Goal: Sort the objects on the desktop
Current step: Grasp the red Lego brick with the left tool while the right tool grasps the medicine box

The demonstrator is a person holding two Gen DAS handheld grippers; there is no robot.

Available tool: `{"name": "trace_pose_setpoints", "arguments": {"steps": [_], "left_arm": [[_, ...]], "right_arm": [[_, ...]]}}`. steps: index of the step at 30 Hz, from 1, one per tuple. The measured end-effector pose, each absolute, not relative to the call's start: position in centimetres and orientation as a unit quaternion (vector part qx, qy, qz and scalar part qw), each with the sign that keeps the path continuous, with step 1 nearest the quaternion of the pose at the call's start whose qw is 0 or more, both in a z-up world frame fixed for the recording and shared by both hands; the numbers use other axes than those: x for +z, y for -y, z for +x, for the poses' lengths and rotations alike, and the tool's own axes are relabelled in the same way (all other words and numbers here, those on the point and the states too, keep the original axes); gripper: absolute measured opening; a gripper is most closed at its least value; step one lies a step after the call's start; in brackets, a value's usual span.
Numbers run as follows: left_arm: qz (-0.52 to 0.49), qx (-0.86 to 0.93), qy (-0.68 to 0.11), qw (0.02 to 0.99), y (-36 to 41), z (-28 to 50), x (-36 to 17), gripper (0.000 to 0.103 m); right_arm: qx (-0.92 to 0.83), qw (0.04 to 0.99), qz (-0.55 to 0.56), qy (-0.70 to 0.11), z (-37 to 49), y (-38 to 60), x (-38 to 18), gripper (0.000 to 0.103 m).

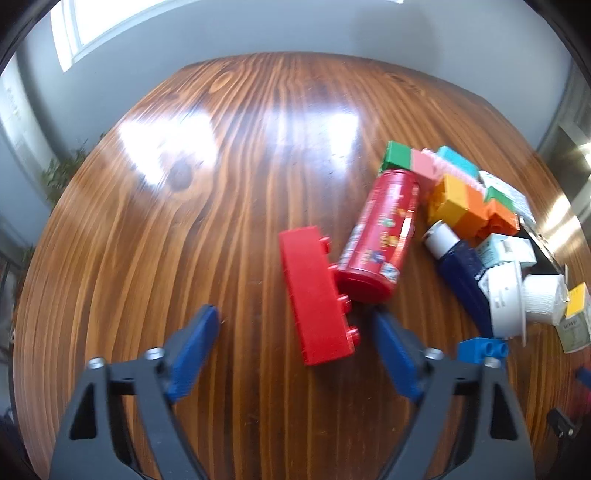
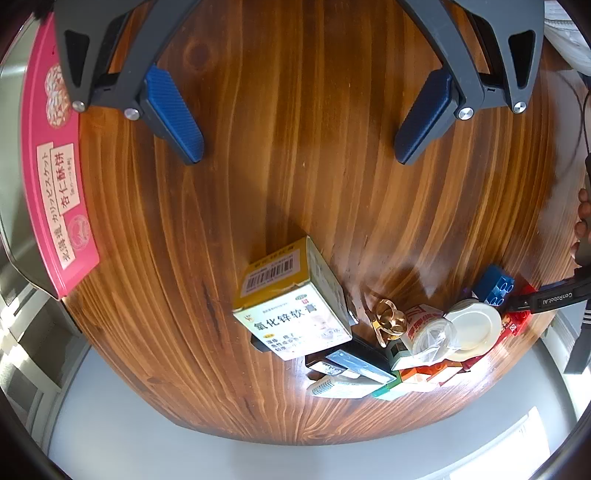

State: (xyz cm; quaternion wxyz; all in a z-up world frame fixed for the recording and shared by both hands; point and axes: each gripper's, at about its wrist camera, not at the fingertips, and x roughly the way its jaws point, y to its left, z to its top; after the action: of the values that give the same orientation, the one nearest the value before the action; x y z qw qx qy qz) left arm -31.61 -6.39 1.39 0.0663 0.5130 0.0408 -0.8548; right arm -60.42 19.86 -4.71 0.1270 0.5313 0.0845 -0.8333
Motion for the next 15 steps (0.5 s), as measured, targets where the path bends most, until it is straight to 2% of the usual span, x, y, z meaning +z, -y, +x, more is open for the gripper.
{"name": "trace_pose_setpoints", "arguments": {"steps": [1,3,6,8,13,15], "left_arm": [[0.511,-0.856,-0.039,0.063,6.6,-33.1,1.5,0.072],[0.507,-0.859,-0.039,0.059,7.1,-33.8,1.9,0.053],[0.504,-0.861,-0.039,0.059,5.2,-34.2,1.2,0.031],[0.503,-0.861,-0.040,0.060,4.6,-33.9,0.6,0.027],[0.506,-0.860,-0.048,0.055,4.8,-34.5,0.8,0.026],[0.507,-0.858,-0.054,0.054,5.5,-34.8,1.0,0.026]], "right_arm": [[-0.832,0.128,0.533,-0.086,-60.8,-19.8,-4.7,0.103],[-0.828,0.132,0.538,-0.089,-61.9,-19.6,-4.7,0.103],[-0.823,0.140,0.542,-0.094,-63.0,-19.7,-4.8,0.103],[-0.822,0.143,0.542,-0.097,-64.0,-19.6,-4.3,0.103],[-0.822,0.147,0.540,-0.108,-67.5,-18.8,-4.0,0.101],[-0.825,0.141,0.536,-0.112,-68.5,-18.7,-3.8,0.098]]}}
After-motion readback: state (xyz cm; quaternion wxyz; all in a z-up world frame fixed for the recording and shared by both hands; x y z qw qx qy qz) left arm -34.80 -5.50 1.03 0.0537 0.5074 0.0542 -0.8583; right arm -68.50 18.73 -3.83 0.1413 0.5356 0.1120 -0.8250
